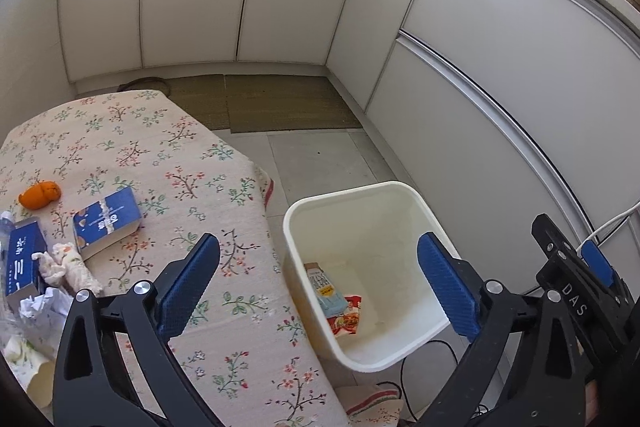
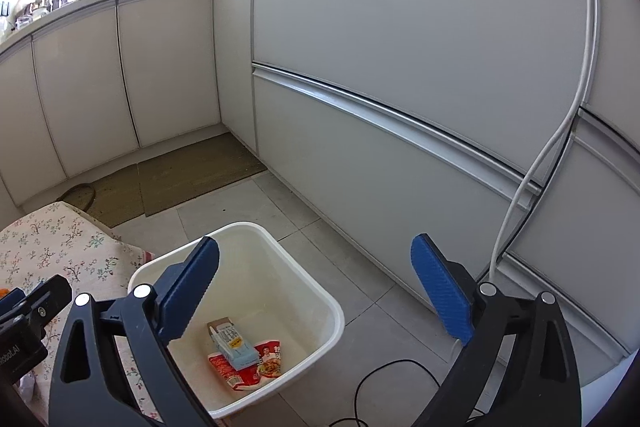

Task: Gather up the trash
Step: 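Open the right tool over the bin while the left tool releases the carton, then move both open tools back over the table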

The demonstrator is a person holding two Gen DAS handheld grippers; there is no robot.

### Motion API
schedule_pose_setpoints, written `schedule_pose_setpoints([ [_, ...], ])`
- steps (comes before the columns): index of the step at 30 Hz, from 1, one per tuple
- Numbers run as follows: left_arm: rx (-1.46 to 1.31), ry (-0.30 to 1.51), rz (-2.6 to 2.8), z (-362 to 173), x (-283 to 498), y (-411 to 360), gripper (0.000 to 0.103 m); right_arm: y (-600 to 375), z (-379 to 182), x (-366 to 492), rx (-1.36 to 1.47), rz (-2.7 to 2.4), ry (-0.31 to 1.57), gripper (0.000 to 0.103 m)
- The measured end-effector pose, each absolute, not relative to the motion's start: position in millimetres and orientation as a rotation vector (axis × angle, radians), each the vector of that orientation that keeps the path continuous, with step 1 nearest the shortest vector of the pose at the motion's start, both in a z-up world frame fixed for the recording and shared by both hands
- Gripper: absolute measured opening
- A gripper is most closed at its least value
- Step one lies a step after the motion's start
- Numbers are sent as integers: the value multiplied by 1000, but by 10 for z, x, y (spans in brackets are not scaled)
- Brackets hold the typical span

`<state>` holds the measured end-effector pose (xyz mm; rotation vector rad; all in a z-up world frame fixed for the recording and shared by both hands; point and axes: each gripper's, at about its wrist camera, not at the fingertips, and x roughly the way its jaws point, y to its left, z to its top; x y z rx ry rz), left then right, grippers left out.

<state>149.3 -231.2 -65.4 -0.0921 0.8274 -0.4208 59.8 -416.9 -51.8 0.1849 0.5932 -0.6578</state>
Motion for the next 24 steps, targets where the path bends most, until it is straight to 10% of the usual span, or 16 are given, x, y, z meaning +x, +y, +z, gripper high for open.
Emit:
schedule_pose_setpoints([
  [24,-189,818,-129,-602,1498,-577,95,-2515,-443,1244,87,-343,635,94],
])
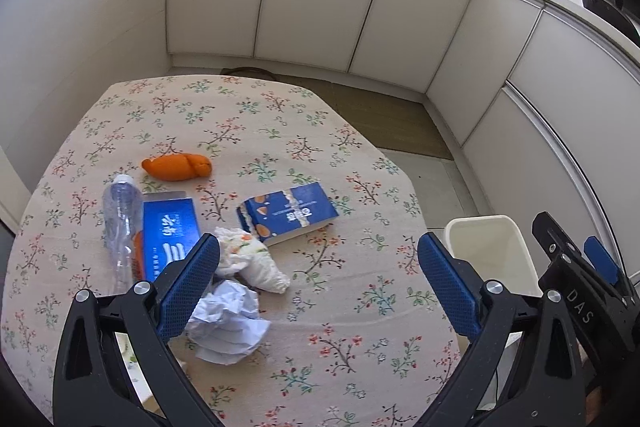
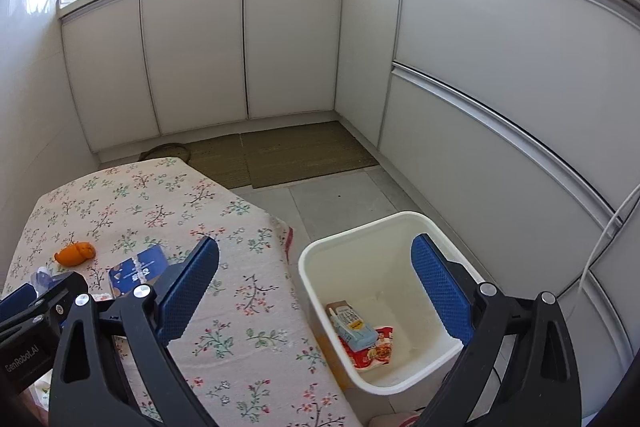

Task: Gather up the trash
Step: 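Move both open tools back over the table, then grasp the plastic bottle with the left tool while the right tool grasps the blue box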

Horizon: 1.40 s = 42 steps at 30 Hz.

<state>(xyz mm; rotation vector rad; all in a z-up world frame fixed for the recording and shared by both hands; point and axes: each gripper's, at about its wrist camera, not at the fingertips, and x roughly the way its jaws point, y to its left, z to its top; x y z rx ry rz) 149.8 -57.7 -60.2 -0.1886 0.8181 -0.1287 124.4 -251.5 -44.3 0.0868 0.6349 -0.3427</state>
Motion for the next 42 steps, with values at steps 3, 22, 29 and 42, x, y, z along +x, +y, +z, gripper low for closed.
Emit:
schedule_pose_setpoints([
  [3,-188,809,-86,-600,1456,-356,95,-2319,-446,1312,91,-309,641,94],
  [22,-410,833,199,-646,1278,1186,95,-949,-686,1858,71,-29,772,94],
  [29,-467,819,239,-578,1239,1532,95,-356,-982,2275,-51,123,928,94],
  [42,-554,835,248,-604,1160,1863,95,25,-1426,2422,-14,234,1174,93],
])
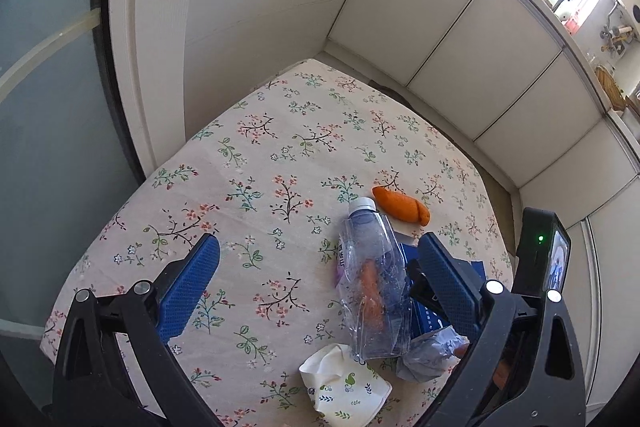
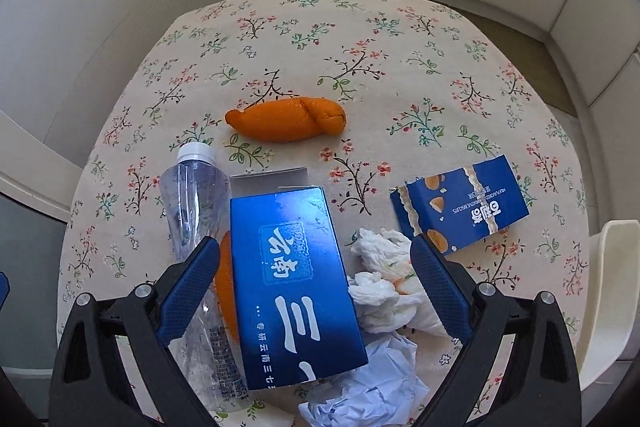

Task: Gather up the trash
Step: 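Grasp the plastic bottle with the left tool while the right tool grasps the blue box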

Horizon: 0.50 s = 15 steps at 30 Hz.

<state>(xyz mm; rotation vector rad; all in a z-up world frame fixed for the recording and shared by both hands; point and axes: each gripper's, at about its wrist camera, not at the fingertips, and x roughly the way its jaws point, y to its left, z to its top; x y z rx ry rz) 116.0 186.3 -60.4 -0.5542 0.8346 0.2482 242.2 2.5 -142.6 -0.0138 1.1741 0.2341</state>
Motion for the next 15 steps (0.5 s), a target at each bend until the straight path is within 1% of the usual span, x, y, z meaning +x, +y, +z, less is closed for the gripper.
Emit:
schedule_pose_setpoints([
  [4,-555,832,252,-602,1144,1901,95,-98,-1360,2465,55,200,1160,93],
  [7,-555,840,248,-623,1153,1910,95,-107,-1375,2500,-3,167,1164,93],
  [9,-556,842,248,-628,1153,1918,95,-50,-1445,2497,-52,168,1191,89],
  [15,-554,845,241,-638,1160,1923,95,166,-1518,2411,-103,270,1226,86],
])
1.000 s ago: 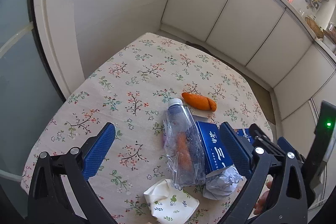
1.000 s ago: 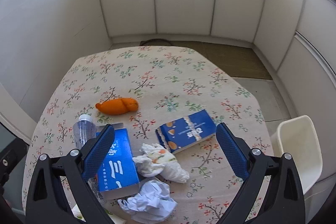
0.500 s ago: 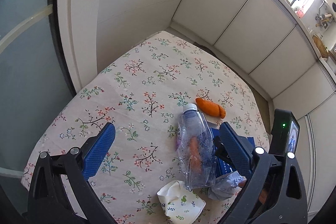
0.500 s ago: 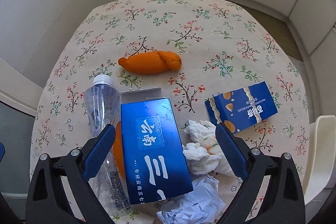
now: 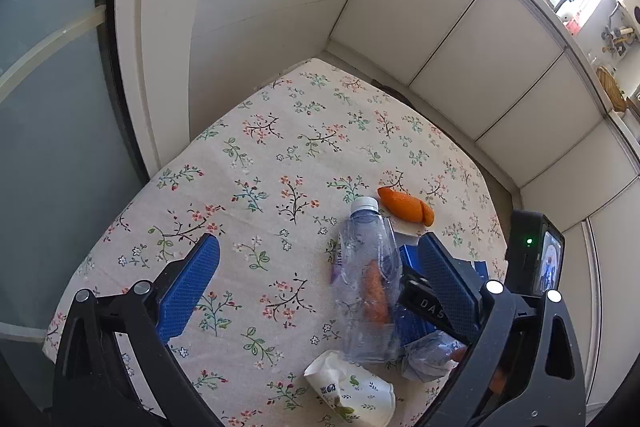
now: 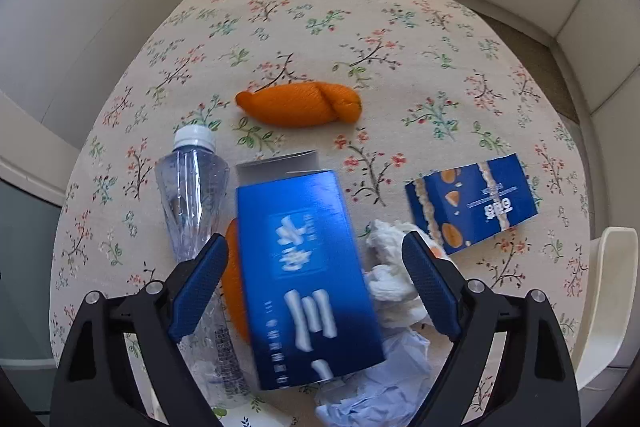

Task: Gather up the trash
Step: 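Grasp the plastic bottle with the left tool while the right tool grasps the blue box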

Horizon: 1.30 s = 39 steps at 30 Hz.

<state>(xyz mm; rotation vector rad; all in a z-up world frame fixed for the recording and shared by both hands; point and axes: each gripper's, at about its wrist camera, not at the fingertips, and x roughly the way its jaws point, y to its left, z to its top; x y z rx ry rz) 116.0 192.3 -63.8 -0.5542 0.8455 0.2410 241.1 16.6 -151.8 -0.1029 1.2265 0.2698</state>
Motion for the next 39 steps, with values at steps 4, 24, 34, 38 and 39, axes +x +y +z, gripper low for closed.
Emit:
schedule_pose_setpoints([
  [4,-558,855,242,-661,1179,1915,95,305,-1724,2360,-144,302,1286,63],
  [24,-378,1122,165,-1357,1810,1589,95,-423,-1106,2336,89,283,1139,56],
  [34,-448,1234,-6,-1765,1992,1581,67,-718,-1045,2315,125,279,1141,56],
  [38,-370,1229,-25,-1708,1942,1420,61,-718,-1039,2287,131,286,1141,56],
  [39,-374,1221,-29,-1689,1928,1415,56,-705,-1037,2281,128,288,1140,56],
])
